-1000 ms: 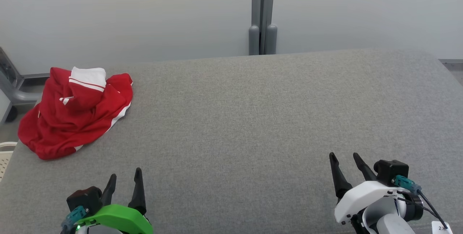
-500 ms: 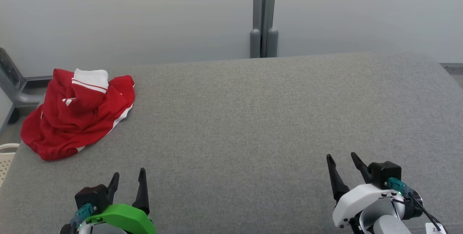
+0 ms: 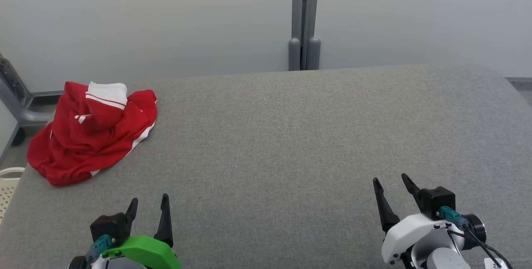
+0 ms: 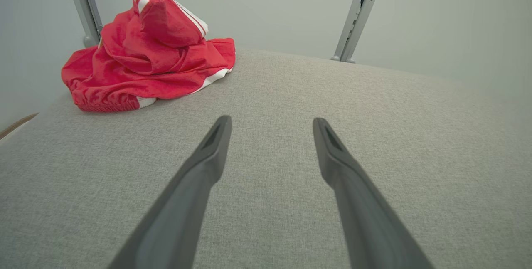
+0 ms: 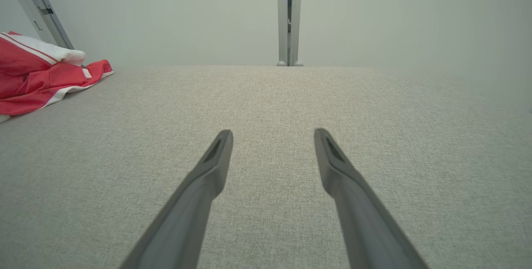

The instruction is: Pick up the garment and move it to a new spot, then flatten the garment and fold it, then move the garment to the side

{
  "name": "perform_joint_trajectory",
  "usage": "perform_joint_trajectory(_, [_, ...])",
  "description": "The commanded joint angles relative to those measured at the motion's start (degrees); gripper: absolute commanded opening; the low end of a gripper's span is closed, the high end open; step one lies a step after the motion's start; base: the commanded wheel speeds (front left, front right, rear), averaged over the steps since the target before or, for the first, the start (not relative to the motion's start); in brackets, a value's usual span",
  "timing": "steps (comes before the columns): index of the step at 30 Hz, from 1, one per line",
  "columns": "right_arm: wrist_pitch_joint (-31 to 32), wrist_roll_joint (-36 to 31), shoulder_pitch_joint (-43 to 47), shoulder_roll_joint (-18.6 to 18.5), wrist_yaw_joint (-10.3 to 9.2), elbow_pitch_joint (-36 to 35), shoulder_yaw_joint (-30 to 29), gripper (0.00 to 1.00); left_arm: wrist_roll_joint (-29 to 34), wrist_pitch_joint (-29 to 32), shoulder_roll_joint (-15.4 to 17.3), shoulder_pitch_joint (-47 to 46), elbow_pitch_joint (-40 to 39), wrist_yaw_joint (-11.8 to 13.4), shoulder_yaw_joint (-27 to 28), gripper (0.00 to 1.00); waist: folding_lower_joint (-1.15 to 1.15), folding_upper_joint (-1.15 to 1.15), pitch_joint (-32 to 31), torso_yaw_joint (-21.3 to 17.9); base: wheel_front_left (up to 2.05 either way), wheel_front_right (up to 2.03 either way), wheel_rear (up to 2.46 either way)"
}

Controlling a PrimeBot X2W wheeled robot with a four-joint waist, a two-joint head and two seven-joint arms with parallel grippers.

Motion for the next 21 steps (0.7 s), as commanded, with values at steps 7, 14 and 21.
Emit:
perform_joint_trajectory(7, [-1.33,0.62,-0.26,-0.28,0.0,0.17,-0.43,1.0,-0.01,0.15,0.36,0.95,-0.24,0.37,-0.1,1.0,0.0,0.0,-0.17,0.16,0.0,0.0,0.0])
perform_joint_trajectory(14, [-1.85,2.94,0.05,-0.27,0.0,0.25,-0.2,1.0,-0.65,0.41,0.45,1.35,-0.62,0.6,-0.14,1.0,0.0,0.0,-0.24,0.15,0.0,0.0,0.0])
perform_joint_trajectory(21, [-2.2,3.36,-0.14,-0.27,0.0,0.89,0.18,1.0,-1.05,0.43,0.6,1.37,-0.57,0.66,-0.32,1.0,0.0,0.0,-0.34,0.41,0.0,0.0,0.0])
